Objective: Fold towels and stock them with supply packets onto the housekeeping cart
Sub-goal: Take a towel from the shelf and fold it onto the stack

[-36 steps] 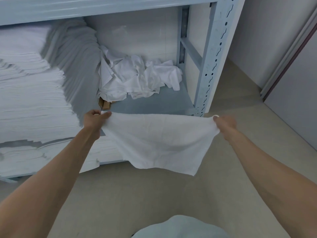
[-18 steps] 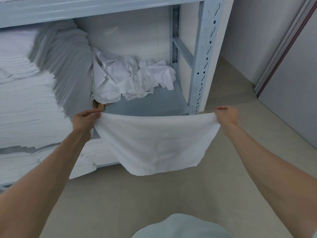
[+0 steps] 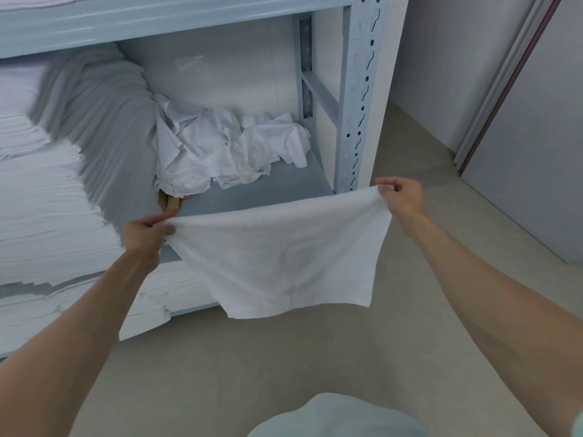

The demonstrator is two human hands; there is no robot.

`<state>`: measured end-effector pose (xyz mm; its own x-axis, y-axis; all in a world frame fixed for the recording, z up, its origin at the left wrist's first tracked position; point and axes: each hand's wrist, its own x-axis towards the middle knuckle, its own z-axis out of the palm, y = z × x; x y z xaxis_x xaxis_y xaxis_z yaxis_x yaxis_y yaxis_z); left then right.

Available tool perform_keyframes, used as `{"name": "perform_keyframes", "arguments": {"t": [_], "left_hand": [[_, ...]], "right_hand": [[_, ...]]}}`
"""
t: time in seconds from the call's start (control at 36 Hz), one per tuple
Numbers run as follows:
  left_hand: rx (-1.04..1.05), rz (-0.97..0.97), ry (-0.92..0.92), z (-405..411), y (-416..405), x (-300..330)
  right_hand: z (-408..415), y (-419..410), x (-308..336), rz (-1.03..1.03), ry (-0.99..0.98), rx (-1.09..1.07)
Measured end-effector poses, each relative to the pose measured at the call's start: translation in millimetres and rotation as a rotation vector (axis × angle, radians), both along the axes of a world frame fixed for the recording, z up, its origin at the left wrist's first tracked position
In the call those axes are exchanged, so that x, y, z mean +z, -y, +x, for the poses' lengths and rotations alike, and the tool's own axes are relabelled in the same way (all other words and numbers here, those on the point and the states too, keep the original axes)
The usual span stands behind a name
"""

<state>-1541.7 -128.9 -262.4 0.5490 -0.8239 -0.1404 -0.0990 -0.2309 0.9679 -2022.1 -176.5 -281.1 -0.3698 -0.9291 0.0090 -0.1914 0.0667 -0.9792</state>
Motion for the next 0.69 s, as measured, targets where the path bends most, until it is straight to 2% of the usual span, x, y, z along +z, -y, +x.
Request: {"name": "perform_keyframes", "arguments": {"t": [0.11,0.22,0.42,0.56,0.69], "left_hand": [[-0.053,-0.005,0.018,-4.6,0.6,1.2],[-0.106,0.010,0.117,-7.9,0.9,2.5],[-0.138,0.034,0.274,-15.2,4.4,3.6],[-0.100,0.034,0.223,-17.7,10.5,7.2],[-0.003,-0.031,0.090,-20.3,16.3,11.7]], "right_hand": [[-3.9,0.9,3.2,0.026,-0.004,0.046],[-10.4,0.8,5.5,0.044,-0.022,0.102],[-13.8,3.0,5.5,0.088,-0.162,0.185],[-17.1,6.5,2.8,0.068,-0.178,0.134],[-18.3,9.3,3.6,0.034,-0.160,0.063]]}}
